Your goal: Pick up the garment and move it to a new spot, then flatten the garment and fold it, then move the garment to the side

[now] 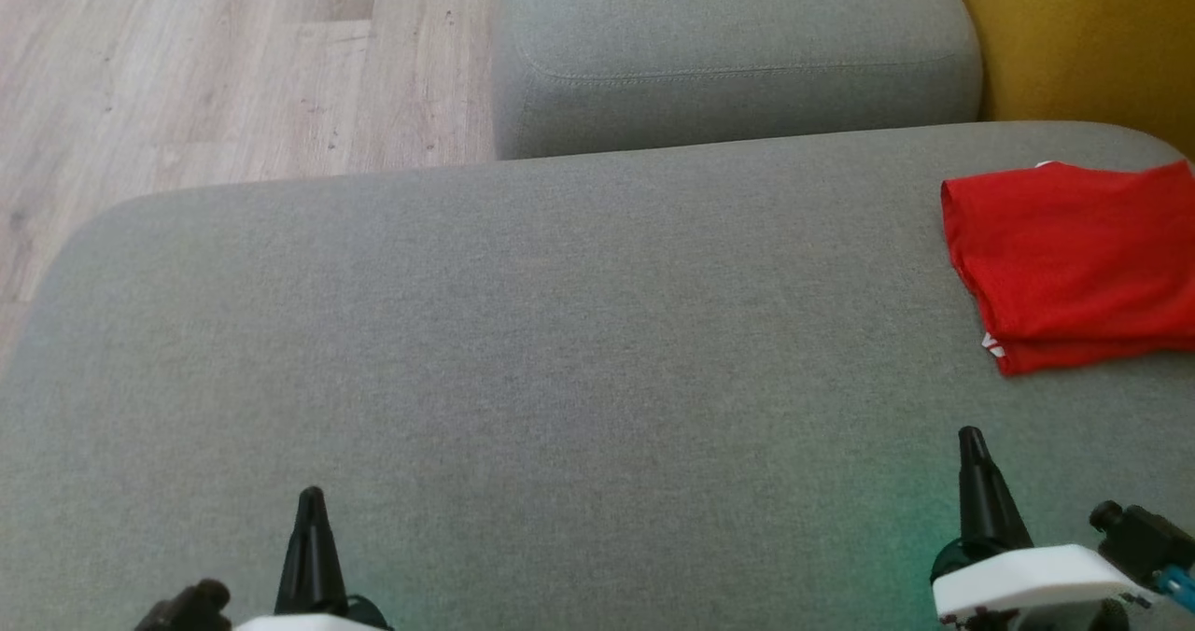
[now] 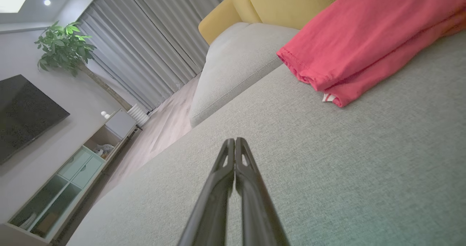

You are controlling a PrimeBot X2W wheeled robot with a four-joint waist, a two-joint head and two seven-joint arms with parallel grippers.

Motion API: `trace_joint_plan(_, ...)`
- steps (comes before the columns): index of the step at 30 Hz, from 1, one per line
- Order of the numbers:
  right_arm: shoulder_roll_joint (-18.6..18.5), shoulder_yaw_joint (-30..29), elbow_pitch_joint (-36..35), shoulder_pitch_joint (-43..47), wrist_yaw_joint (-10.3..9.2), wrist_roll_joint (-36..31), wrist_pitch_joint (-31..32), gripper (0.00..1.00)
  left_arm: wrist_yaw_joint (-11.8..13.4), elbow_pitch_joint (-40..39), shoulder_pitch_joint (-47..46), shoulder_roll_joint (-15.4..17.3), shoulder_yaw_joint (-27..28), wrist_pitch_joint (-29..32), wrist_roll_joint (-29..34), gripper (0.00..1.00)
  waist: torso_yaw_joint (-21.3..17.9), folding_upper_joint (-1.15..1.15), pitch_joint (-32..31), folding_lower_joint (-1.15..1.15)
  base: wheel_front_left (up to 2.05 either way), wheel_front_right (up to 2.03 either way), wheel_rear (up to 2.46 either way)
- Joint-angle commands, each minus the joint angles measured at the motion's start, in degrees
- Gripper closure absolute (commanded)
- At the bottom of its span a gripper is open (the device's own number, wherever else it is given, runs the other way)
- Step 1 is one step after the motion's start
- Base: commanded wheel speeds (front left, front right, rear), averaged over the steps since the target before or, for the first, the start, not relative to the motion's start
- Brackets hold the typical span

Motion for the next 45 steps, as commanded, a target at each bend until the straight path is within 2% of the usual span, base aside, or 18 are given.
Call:
trace_joint_plan(1,-1.18,-0.15,-1.70,-3.26,0.17,1.99,0.32,1.00,-0.51,-1.33,-3.33,0.77,1.57,0.28,-1.79,1.00,-0.01,0.00,0.04,0.00,0.00,0.00,0.00)
trace_joint_plan(45,-1.55,-3.78,-1.24,-8.06,0.33,32.65,7.25,1.00,-4.92,1.98,-9.82,1.06,7.60,7.32,-31.39,1.00,-0.34,0.00,1.32,0.00,0.00,0.00,0.00)
